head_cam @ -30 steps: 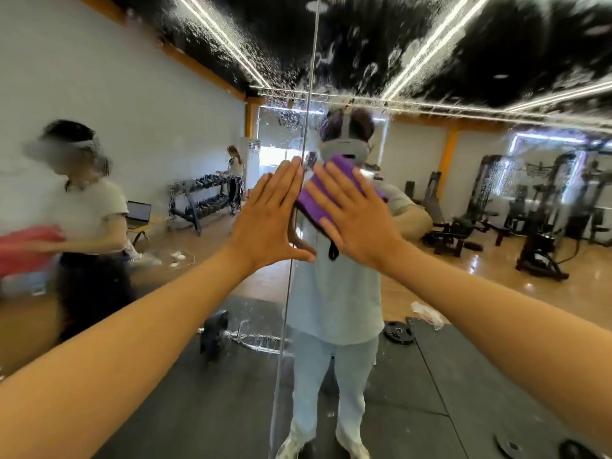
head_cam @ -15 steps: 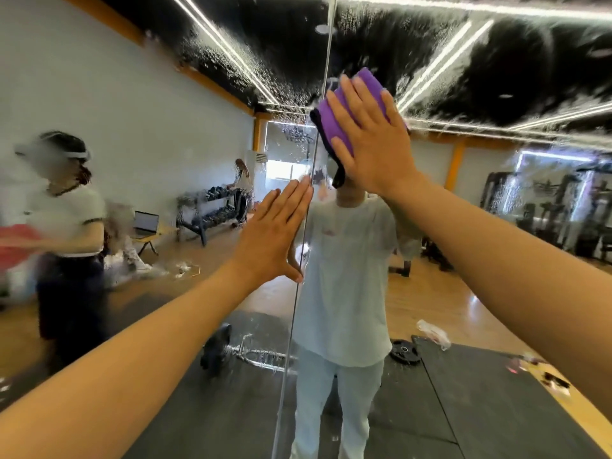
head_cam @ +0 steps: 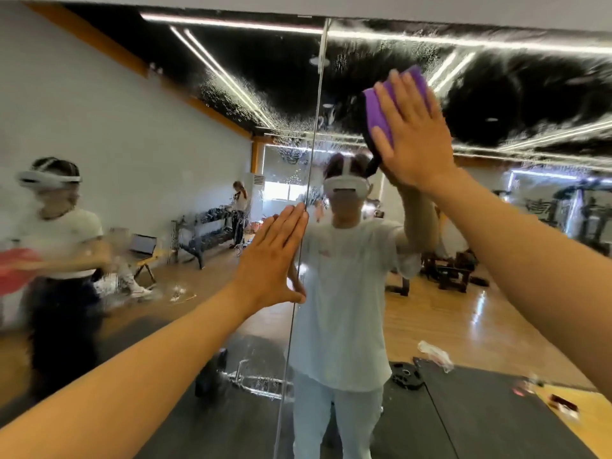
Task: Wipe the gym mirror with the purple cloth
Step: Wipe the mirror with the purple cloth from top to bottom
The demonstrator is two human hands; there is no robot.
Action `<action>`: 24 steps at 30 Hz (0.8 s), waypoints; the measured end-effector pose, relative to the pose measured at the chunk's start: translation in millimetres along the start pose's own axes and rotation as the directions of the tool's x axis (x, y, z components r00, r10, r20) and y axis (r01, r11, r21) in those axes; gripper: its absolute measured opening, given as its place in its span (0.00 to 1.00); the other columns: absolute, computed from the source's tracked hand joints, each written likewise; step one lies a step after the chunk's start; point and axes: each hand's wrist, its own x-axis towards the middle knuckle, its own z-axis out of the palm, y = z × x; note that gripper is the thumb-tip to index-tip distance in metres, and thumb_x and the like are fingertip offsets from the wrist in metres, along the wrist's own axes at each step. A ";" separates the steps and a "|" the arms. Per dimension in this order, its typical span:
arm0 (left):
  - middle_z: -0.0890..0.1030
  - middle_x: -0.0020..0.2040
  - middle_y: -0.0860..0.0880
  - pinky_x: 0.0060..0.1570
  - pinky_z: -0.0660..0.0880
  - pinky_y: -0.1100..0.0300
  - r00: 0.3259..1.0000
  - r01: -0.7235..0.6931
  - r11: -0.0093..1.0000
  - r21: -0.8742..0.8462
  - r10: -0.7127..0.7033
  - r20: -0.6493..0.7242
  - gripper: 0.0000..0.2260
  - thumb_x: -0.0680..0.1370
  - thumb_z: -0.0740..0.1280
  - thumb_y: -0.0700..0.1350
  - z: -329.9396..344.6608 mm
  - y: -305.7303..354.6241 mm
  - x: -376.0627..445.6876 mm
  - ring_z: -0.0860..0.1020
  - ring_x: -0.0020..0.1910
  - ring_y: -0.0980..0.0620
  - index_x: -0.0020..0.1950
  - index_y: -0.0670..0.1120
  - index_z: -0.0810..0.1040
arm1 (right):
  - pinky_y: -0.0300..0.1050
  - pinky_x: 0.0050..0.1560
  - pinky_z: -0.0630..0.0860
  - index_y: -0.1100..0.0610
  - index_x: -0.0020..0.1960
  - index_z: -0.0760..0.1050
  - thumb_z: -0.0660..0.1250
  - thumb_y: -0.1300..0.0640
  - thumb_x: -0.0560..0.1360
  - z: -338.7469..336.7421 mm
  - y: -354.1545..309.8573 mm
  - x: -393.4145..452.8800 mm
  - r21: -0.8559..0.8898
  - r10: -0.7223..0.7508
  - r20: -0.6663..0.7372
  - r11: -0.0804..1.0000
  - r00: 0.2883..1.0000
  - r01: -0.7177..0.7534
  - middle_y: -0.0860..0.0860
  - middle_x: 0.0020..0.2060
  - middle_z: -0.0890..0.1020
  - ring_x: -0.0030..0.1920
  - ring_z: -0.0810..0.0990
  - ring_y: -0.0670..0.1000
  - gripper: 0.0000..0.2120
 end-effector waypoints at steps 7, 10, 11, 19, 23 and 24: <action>0.38 0.86 0.47 0.82 0.34 0.52 0.999 -0.013 1.000 -0.005 0.013 -0.032 0.73 0.58 0.77 0.76 -15.9 -2.3 33.9 0.38 0.85 0.46 0.86 0.44 0.39 | 0.62 0.82 0.49 0.56 0.85 0.51 0.47 0.44 0.87 13.5 -49.0 -27.8 0.003 -0.034 -0.026 0.999 0.999 0.035 0.58 0.84 0.53 0.84 0.50 0.59 0.30; 0.41 0.87 0.47 0.83 0.42 0.48 0.998 -0.012 1.000 -0.011 0.012 -0.054 0.73 0.57 0.76 0.77 -9.0 -5.4 32.0 0.41 0.85 0.46 0.86 0.45 0.39 | 0.60 0.83 0.46 0.53 0.86 0.47 0.47 0.41 0.87 22.3 -60.2 -77.8 -0.014 -0.311 0.123 0.949 0.942 0.315 0.54 0.85 0.49 0.84 0.45 0.55 0.31; 0.42 0.87 0.47 0.84 0.43 0.47 0.998 -0.013 1.000 -0.019 0.012 -0.068 0.73 0.57 0.76 0.77 -6.5 -5.8 31.4 0.41 0.85 0.46 0.86 0.45 0.40 | 0.59 0.83 0.45 0.52 0.86 0.46 0.46 0.41 0.87 24.4 -62.0 -91.5 -0.022 -0.367 0.160 0.927 0.916 0.375 0.53 0.85 0.48 0.84 0.44 0.55 0.31; 0.40 0.87 0.48 0.84 0.44 0.46 0.997 -0.014 1.000 0.004 0.014 -0.077 0.72 0.58 0.75 0.78 -6.0 -5.6 31.7 0.40 0.85 0.46 0.86 0.45 0.40 | 0.58 0.82 0.47 0.52 0.85 0.54 0.51 0.41 0.86 -1.7 8.4 -17.3 -0.066 -0.164 0.043 0.984 0.985 0.167 0.55 0.84 0.56 0.84 0.52 0.56 0.30; 0.40 0.87 0.48 0.83 0.40 0.48 0.998 -0.011 1.000 0.002 0.012 -0.069 0.71 0.59 0.75 0.77 -9.0 -5.6 29.3 0.39 0.85 0.46 0.86 0.45 0.40 | 0.60 0.83 0.45 0.55 0.85 0.47 0.46 0.44 0.87 2.4 -17.1 -16.8 -0.042 -0.057 0.024 0.997 0.998 0.058 0.58 0.84 0.50 0.84 0.47 0.58 0.30; 0.40 0.87 0.47 0.83 0.40 0.49 0.997 -0.006 1.000 -0.006 0.005 -0.073 0.70 0.61 0.75 0.77 -8.8 -5.0 26.2 0.39 0.85 0.46 0.86 0.44 0.41 | 0.60 0.83 0.45 0.55 0.85 0.47 0.46 0.45 0.87 8.5 -29.3 -31.2 -0.040 -0.096 0.034 0.994 0.995 0.098 0.58 0.84 0.49 0.84 0.47 0.58 0.30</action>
